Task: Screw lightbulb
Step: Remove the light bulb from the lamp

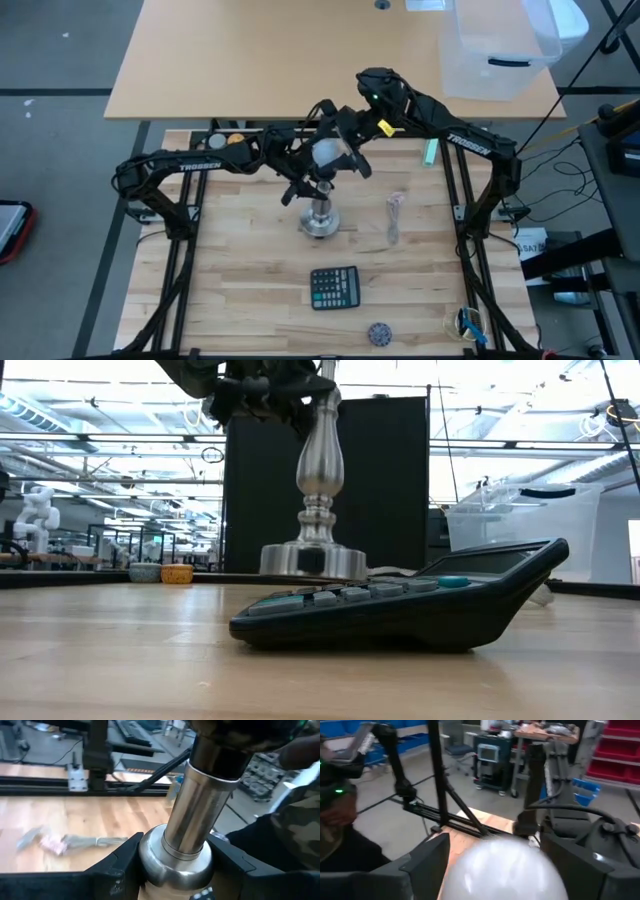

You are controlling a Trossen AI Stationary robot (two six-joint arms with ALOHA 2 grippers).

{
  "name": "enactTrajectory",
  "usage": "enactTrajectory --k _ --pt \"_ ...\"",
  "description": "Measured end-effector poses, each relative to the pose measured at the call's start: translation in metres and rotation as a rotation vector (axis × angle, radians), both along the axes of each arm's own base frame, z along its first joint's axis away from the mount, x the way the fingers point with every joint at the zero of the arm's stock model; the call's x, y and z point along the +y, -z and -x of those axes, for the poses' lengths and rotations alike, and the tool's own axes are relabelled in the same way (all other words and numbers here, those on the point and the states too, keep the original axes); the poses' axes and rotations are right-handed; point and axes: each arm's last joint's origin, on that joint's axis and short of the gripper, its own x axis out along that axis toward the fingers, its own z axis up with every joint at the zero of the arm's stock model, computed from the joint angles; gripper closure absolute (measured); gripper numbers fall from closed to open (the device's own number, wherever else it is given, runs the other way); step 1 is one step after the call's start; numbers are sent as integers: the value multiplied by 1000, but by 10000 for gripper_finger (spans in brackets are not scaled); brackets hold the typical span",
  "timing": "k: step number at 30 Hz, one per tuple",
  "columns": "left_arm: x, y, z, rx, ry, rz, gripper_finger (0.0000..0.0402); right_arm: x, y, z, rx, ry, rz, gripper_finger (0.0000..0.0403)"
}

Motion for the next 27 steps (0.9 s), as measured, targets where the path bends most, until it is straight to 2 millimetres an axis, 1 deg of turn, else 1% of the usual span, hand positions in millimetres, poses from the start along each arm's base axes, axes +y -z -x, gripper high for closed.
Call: enactTrajectory --k 2,6,9,11,17,22,24,27 --pt "1 1 0 10 -21 -5 228 2 0 -1 8 32 0 84" --pt "1 2 -1 14 -63 -27 228 4 -1 -2 1 37 -6 57" --pt "3 2 -1 15 -122 -62 228 4 -4 -1 -6 51 -12 43" --pt "5 2 -2 15 -169 -85 228 3 -8 0 -13 103 4 37" --pt "12 3 -3 54 -414 -162 228 1 -39 13 -115 286 139 31" --pt "17 2 -3 68 -585 -211 228 -3 -66 28 -187 469 192 31" --pt "18 2 -3 76 -635 -212 228 -4 -71 32 -193 549 204 31" --pt "21 0 -3 73 -716 -208 228 -7 -71 34 -178 630 190 30"
